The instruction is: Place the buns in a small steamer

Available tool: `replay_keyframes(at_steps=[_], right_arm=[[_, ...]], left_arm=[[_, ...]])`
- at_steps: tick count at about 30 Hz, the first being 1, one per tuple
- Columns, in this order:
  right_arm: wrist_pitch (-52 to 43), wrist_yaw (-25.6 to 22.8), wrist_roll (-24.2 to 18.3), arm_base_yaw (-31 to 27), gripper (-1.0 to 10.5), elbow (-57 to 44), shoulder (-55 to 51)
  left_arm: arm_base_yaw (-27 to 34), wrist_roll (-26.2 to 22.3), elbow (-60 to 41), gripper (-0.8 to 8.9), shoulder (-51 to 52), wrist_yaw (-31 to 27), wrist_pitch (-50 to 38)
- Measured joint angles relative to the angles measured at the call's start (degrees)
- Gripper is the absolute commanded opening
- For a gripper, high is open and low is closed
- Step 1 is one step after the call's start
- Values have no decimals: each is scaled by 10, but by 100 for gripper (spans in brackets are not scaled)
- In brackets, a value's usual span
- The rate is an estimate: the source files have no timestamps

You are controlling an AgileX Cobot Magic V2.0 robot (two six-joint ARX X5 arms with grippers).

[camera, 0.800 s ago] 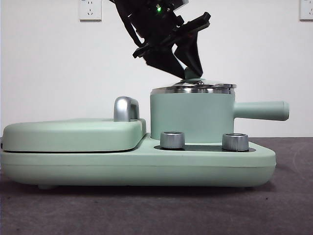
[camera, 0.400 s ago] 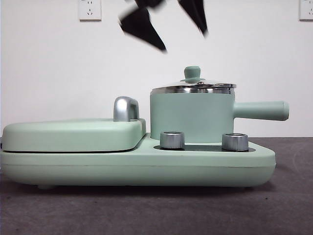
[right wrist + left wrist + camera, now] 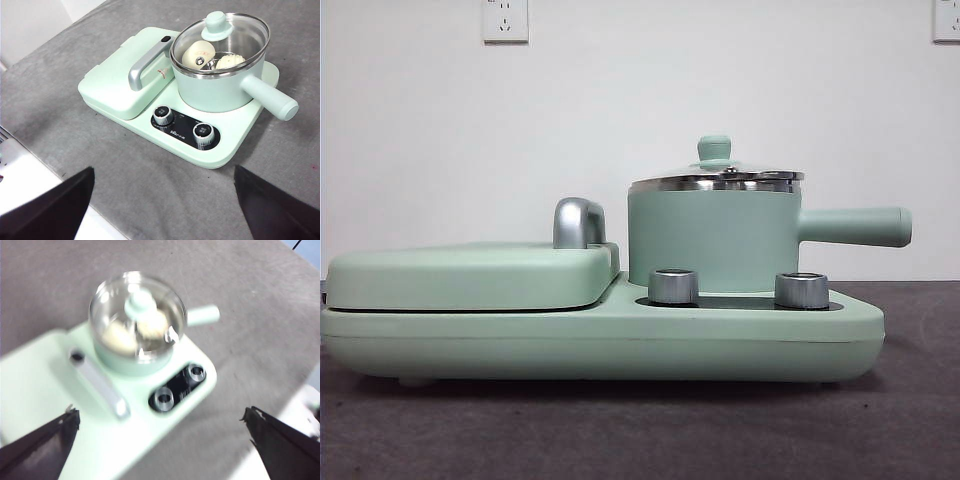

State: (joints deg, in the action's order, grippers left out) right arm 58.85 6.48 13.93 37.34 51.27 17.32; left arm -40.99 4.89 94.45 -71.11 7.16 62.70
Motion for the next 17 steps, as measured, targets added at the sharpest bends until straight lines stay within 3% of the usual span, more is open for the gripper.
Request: replay_keyframes(at_steps=[13,17], right_arm=[[-4,-4,0,0,443,0,0],[-4,-4,0,0,443,0,0]], left_arm=[[1,126,-395,513,379,-58,-91],[1,156,-467,404,472,-64,-86]])
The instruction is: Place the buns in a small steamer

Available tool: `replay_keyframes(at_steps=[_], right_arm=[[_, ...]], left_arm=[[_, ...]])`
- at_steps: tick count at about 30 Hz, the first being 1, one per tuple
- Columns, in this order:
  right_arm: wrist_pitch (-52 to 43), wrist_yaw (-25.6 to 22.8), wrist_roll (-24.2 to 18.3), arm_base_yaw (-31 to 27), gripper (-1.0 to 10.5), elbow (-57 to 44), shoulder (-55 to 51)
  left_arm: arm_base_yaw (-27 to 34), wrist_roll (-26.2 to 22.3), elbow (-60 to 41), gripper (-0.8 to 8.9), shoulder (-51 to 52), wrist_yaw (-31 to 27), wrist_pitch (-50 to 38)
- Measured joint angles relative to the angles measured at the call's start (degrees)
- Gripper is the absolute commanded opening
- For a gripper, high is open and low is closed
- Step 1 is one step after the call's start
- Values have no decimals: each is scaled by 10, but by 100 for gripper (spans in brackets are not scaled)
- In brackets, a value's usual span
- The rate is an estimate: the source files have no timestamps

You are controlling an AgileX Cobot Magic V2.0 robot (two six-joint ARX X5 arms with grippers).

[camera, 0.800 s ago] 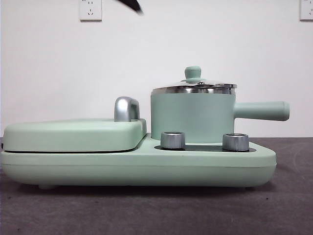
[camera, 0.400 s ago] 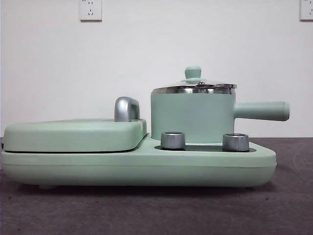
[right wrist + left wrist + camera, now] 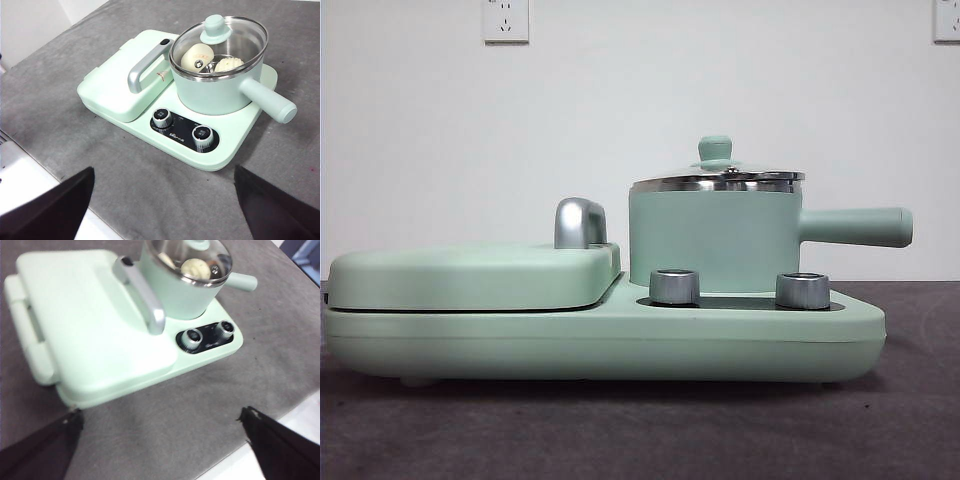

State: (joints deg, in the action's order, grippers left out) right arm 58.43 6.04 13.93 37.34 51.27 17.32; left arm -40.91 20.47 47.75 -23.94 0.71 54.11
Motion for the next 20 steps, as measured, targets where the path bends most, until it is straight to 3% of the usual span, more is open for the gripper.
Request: replay_keyframes(at_steps=[1,2,3,4,5,20], right_arm=[[0,0,0,0,428,0,0],[0,0,0,0,329,0,0],[0,0,0,0,173,0,0],[0,0,0,0,-20,0,0],[0,0,-1,0,25,0,0],[-12,0,-17,0,19,0,0]], left_arm=[[0,3,-10,333,15,-2,0],[0,5,-16,196,29,-2,0],[0,6,-19,35,40,-2,1],[0,7,-20,19,50,-2,2],[0,8,-20,12,58,-3,0],[0,15,-20,7,66,-9,0]])
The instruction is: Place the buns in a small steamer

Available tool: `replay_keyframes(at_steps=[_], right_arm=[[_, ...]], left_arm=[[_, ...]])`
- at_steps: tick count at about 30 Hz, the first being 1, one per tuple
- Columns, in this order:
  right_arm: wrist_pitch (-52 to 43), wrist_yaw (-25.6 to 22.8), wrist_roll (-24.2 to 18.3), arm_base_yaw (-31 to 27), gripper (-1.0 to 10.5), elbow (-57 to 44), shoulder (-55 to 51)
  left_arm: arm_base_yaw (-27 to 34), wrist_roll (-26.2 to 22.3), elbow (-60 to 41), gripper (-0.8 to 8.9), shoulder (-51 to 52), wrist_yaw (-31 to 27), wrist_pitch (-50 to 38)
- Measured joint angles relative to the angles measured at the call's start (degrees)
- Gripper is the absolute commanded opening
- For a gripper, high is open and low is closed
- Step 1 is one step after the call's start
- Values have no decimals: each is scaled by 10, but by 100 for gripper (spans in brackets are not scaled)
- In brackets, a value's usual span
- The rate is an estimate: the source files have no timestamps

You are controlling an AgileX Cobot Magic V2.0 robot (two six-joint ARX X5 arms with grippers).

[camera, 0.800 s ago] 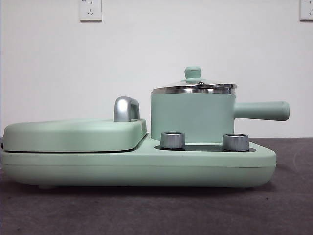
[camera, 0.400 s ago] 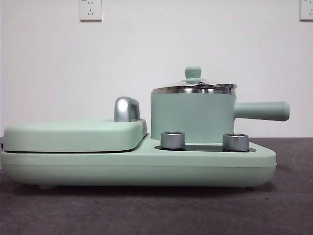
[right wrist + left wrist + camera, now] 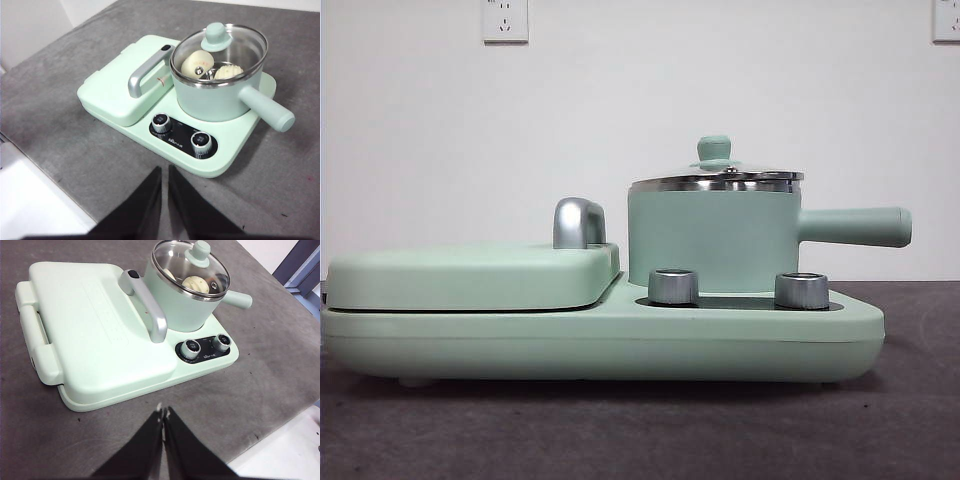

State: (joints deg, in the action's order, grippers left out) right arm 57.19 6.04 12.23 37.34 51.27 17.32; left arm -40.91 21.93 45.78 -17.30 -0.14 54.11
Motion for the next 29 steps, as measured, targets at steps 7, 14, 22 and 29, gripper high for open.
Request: replay_keyframes(at_steps=[7,14,22,29], right_arm=[[-9,0,0,0,19,0,0],[-9,0,0,0,19,0,0],[-9,0,0,0,19,0,0],[-9,0,0,0,19,0,0]], left_arm=[[12,0,-6,7,1,1,-16],[150,-12,-83,7,21,1,-101],[329,-93,-259,7,84,1,-320],[376,-133,-386,7,140,0,-361]])
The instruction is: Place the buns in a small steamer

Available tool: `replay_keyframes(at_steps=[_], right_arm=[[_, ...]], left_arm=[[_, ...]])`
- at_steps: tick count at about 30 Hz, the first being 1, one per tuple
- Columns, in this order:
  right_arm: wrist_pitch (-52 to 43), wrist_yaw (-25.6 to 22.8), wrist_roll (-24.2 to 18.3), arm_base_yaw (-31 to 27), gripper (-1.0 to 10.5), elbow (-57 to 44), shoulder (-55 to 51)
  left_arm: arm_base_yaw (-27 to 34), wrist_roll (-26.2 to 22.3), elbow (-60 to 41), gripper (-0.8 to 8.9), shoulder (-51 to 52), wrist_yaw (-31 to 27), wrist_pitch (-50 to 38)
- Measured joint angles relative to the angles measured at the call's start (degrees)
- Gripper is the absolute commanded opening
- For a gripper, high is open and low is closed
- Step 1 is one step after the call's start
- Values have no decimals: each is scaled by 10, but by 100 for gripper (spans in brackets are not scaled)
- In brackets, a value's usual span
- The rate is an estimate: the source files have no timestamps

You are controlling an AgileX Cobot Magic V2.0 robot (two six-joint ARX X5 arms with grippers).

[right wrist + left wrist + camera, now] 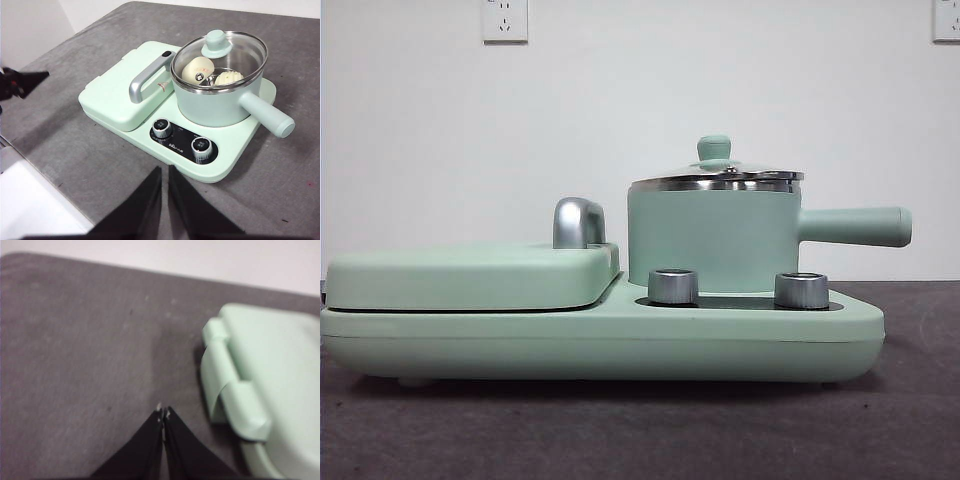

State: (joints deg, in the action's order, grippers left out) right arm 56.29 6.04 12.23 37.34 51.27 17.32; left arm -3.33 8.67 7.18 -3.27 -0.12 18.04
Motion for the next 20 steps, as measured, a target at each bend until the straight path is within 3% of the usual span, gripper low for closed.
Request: replay_keyframes(at_steps=[12,20], right_arm=[[0,0,0,0,19,0,0],[0,0,0,0,19,0,0]], left_arm=[[5,-16,-52,7,30,-17,-73],[5,-17,-53,7,30,-17,-76]])
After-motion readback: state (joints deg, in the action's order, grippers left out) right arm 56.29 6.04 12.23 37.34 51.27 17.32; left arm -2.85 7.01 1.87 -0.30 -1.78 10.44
